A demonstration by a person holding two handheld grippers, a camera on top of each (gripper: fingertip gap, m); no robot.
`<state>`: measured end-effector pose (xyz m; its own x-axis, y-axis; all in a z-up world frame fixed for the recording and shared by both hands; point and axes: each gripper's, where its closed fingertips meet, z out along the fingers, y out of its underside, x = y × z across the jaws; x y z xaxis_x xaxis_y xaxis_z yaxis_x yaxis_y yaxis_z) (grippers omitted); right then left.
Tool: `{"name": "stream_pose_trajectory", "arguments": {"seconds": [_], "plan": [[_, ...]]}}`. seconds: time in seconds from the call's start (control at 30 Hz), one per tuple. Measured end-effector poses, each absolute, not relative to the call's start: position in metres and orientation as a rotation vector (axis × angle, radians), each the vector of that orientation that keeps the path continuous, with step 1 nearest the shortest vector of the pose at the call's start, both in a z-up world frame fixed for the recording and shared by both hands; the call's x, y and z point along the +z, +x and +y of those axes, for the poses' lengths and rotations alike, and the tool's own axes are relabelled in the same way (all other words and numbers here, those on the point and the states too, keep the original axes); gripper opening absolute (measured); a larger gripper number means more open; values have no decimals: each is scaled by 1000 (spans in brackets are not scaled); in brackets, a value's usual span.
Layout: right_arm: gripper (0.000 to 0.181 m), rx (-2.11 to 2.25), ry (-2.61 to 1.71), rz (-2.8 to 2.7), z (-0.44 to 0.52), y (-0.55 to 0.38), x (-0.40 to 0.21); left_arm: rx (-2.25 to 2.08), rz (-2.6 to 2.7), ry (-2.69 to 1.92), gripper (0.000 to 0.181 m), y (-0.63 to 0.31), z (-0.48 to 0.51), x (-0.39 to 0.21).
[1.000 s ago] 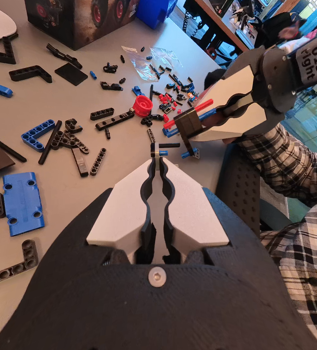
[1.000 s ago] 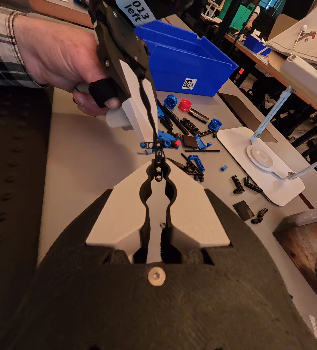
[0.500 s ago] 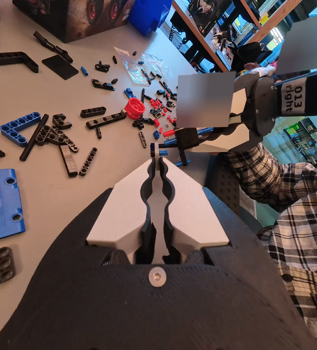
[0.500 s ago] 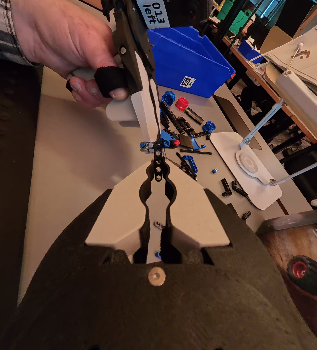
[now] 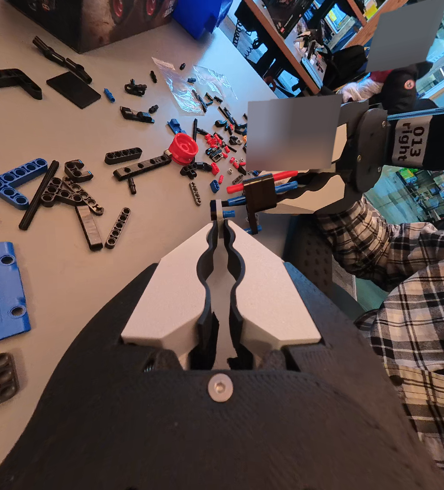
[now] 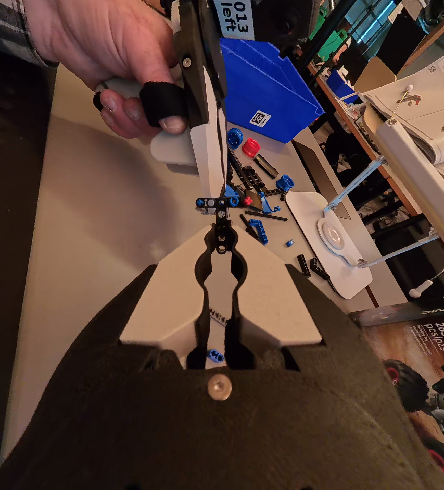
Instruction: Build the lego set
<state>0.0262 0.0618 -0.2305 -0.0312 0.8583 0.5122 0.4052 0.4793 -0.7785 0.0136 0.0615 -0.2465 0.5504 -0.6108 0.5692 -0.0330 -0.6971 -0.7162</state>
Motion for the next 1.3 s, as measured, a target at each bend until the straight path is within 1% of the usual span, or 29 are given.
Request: {"name": "stream_pose_trajectory", "arguments": {"seconds": [0.2,0.43,1.3], "plan": [[5,533,-1098,-1625,62,28,-226,-1087,542,-2145,1,11,63,-247],[5,430,-1076,-1651,66,29,-231,-1050,575,-2173,2,11,63,-249],[5,354,-1007,-1668,64,30,-229,-1118,548,-2157,1,15,67,-247]]}}
